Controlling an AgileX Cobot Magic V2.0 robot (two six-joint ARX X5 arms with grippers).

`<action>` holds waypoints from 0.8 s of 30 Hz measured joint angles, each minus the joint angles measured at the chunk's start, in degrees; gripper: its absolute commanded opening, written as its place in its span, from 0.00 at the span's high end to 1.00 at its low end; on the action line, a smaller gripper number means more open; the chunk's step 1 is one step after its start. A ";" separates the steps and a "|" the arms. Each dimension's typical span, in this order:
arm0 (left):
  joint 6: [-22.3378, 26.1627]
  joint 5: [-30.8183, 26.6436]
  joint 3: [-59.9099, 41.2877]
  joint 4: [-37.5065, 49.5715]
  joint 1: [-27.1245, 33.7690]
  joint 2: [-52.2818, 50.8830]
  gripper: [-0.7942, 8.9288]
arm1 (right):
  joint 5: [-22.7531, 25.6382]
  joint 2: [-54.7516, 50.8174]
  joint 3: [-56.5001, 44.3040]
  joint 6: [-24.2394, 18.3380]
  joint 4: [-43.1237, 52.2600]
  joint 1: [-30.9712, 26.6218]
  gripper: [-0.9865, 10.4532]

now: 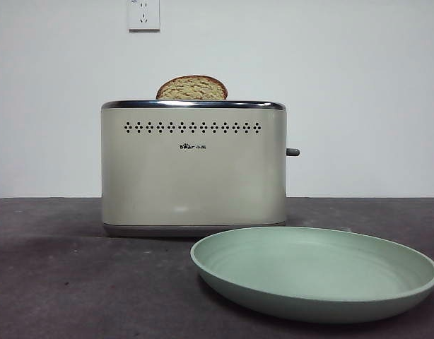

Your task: Take the bread from the toaster,put the bread on the plate,put the plate on the table

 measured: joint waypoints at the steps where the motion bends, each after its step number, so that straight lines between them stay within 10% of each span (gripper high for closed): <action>1: 0.02 0.00 0.68 1.11 -0.48 1.46 0.48 | 0.00 0.00 0.00 0.00 -0.02 0.00 0.61; 24: 13.60 -4.33 31.39 10.73 -8.85 46.80 0.48 | 0.13 0.00 0.00 0.00 -0.59 0.00 0.61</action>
